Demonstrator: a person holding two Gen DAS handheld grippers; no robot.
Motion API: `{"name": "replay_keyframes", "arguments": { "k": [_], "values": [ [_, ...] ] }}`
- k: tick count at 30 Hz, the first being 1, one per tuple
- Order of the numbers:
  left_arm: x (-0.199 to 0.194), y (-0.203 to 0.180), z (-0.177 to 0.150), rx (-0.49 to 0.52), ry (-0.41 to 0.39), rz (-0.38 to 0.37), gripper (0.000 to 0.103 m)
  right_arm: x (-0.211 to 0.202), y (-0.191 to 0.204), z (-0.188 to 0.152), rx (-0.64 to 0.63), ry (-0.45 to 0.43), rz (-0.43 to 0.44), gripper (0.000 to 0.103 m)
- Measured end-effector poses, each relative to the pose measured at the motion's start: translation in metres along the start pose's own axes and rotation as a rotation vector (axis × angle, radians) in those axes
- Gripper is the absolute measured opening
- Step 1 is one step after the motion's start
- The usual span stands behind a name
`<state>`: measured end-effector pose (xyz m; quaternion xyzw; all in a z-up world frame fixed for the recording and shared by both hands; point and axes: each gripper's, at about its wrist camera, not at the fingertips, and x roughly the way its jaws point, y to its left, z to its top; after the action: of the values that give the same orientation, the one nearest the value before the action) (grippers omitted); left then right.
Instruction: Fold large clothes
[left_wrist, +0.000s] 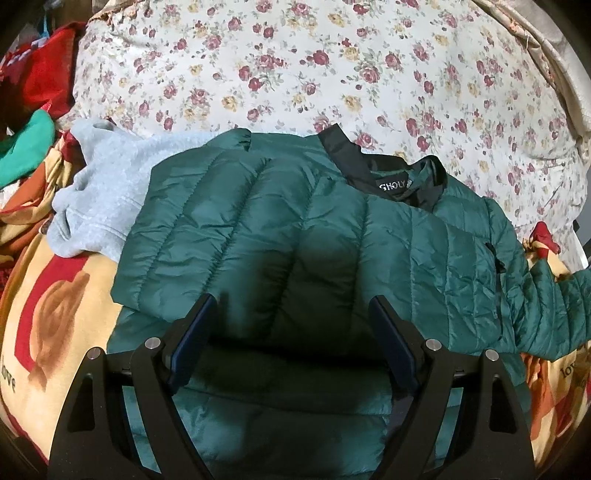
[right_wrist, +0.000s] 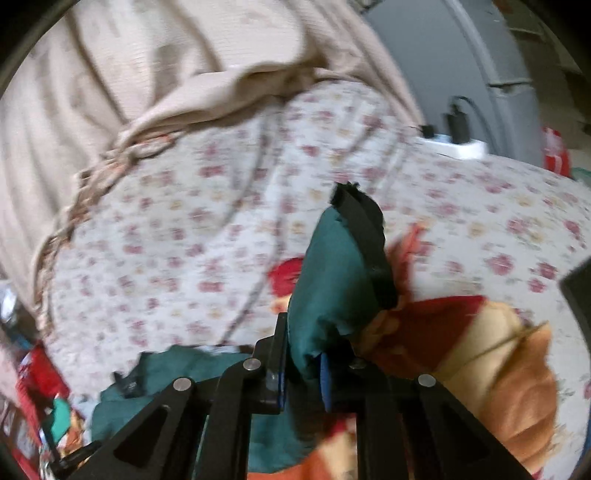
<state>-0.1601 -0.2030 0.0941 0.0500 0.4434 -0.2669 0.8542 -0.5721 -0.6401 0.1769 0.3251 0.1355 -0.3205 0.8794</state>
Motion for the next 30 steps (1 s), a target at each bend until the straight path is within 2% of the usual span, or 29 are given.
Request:
{"name": "replay_keyframes", "arguments": {
  "k": [8, 16, 24, 30],
  "values": [
    [-0.011, 0.009, 0.006, 0.018, -0.032, 0.044, 0.084, 0.025, 0.106, -0.03, -0.12, 0.097, 0.18, 0.012],
    [-0.015, 0.026, 0.01, 0.019, -0.048, 0.082, 0.084, 0.086, 0.205, -0.079, -0.2, 0.233, 0.324, 0.011],
    [-0.014, 0.041, 0.012, 0.013, -0.064, 0.109, 0.084, 0.136, 0.269, -0.141, -0.199, 0.378, 0.441, 0.011],
    [-0.01, 0.046, 0.011, 0.014, -0.057, 0.117, 0.084, 0.167, 0.302, -0.189, -0.219, 0.495, 0.48, 0.011]
  ]
}}
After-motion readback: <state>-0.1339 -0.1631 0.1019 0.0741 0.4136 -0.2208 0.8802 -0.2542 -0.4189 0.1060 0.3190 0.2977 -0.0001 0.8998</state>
